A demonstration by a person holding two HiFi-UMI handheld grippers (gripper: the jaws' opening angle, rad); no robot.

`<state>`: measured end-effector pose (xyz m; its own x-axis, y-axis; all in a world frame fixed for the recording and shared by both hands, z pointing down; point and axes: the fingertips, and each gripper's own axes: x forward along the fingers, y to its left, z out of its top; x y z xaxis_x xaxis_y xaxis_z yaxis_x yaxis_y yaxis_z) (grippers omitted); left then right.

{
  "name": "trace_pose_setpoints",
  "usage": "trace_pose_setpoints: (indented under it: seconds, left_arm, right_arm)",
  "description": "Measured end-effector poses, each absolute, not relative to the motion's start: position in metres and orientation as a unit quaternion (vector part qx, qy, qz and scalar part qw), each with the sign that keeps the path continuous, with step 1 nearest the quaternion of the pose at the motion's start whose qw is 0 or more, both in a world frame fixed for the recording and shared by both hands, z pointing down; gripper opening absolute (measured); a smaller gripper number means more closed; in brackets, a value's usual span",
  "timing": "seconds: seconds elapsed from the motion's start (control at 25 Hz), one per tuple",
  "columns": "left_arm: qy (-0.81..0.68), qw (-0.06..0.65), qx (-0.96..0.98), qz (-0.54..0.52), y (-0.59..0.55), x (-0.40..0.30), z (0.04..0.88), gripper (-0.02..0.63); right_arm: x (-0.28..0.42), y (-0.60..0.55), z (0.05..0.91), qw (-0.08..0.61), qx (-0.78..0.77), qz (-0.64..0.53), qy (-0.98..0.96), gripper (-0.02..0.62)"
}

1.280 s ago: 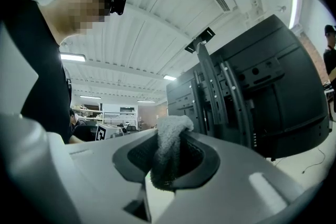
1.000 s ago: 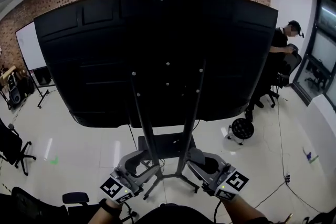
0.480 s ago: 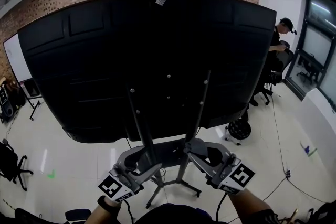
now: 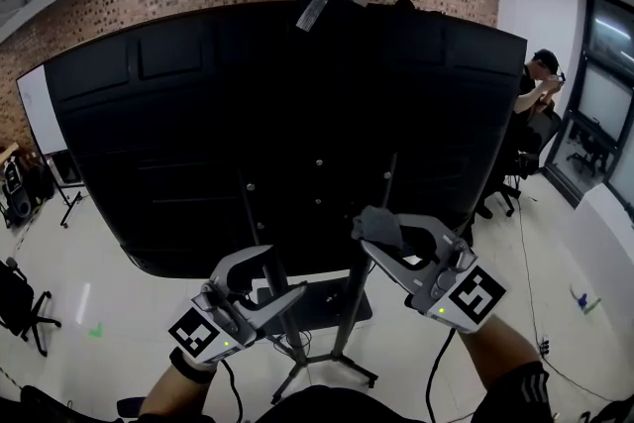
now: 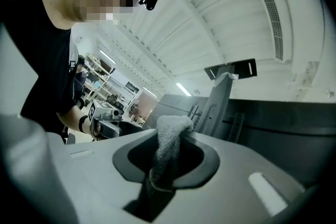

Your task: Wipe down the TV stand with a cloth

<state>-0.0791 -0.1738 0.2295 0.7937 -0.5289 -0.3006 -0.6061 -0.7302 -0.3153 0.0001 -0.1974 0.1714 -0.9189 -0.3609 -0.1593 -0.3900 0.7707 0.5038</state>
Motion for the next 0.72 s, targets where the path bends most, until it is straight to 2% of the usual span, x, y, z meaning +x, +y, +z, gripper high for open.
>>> trace_pose_setpoints:
  seconds: [0.4,0.72]
  left_arm:
    - [0.301,0.290,-0.905,0.075,-0.192,-0.071,0.132,0.276]
    - [0.302,0.320,-0.894,0.083,-0.204,-0.066,0.047,0.281]
  right_arm:
    - [-0.021,-0.228,0.059,-0.011,-0.214,0.410,0.886,0.075]
    - [-0.042,-0.268,-0.037,-0.029,-0.258,0.492,0.831,0.075]
